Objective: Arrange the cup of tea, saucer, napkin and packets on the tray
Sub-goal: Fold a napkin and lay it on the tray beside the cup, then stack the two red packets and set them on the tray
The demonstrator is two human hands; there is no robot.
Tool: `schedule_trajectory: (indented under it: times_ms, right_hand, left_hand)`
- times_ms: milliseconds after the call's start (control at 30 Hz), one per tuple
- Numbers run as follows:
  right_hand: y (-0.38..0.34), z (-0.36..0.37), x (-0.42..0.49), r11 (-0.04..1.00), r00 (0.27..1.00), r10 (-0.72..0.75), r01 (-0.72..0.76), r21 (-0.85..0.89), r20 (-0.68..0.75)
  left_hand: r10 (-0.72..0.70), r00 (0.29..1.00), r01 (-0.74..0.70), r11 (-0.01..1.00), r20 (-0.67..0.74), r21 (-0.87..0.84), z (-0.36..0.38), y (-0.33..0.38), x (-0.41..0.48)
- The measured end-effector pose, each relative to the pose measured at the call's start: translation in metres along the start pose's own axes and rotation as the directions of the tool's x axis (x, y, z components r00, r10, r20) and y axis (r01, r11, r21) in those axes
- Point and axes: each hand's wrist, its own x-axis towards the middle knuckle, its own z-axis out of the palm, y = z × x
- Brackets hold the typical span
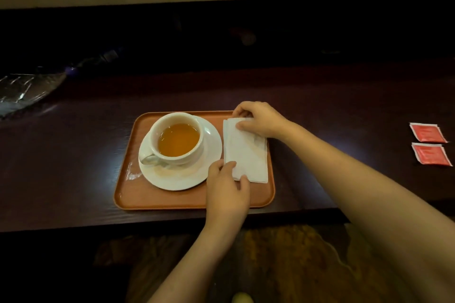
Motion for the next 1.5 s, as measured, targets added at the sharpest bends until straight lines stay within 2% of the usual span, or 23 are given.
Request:
schedule_trajectory:
  times_ms: [167,333,467,600,767,900,1033,1167,1300,1500]
  right_hand:
    - [0.008,-0.006,-0.008,0.999,0.991,-0.029,0.024,-0.035,-0.134]
    - [0.021,-0.040,-0.038,0.998,0.986,0.028,-0.037,-0.050,-0.165]
    - [0.047,-0.084,-0.085,0.981,0.972,0.130,-0.154,-0.115,-0.195]
    - [0.090,-0.125,-0.143,0.943,0.929,0.260,-0.303,-0.137,-0.264]
    - [0.154,-0.166,-0.226,0.859,0.808,0.458,-0.509,-0.048,-0.370]
    - [0.201,-0.180,-0.266,0.792,0.749,0.545,-0.607,-0.061,-0.376]
    - [0.233,-0.172,-0.276,0.823,0.753,0.529,-0.567,0.023,-0.390]
    - [0.249,-0.160,-0.270,0.877,0.780,0.424,-0.481,-0.008,-0.460]
    - [0.258,-0.151,-0.265,0.921,0.775,0.344,-0.388,0.030,-0.530]
    - [0.268,-0.151,-0.272,0.963,0.758,0.195,-0.268,-0.024,-0.622]
  left_hand:
    - [0.076,0.996,-0.083,0.975,0.038,0.206,-0.008,0.005,-0.016]
    - [0.204,0.977,-0.213,0.953,0.062,0.213,-0.009,0.032,-0.022]
    - [0.332,0.932,-0.355,0.916,0.145,0.186,0.014,0.071,-0.014]
    - [0.413,0.888,-0.453,0.860,0.200,0.236,0.054,0.112,-0.006]
    - [0.538,0.749,-0.644,0.729,0.388,0.231,0.130,0.172,-0.003]
    - [0.534,0.638,-0.728,0.654,0.555,0.208,0.195,0.205,0.001]
    - [0.554,0.610,-0.759,0.614,0.566,0.217,0.240,0.210,0.010]
    - [0.656,0.569,-0.821,0.486,0.496,0.299,0.267,0.205,0.014]
    - [0.724,0.538,-0.843,0.473,0.432,0.257,0.278,0.205,0.023]
    - [0.814,0.397,-0.918,0.341,0.424,0.205,0.275,0.210,0.037]
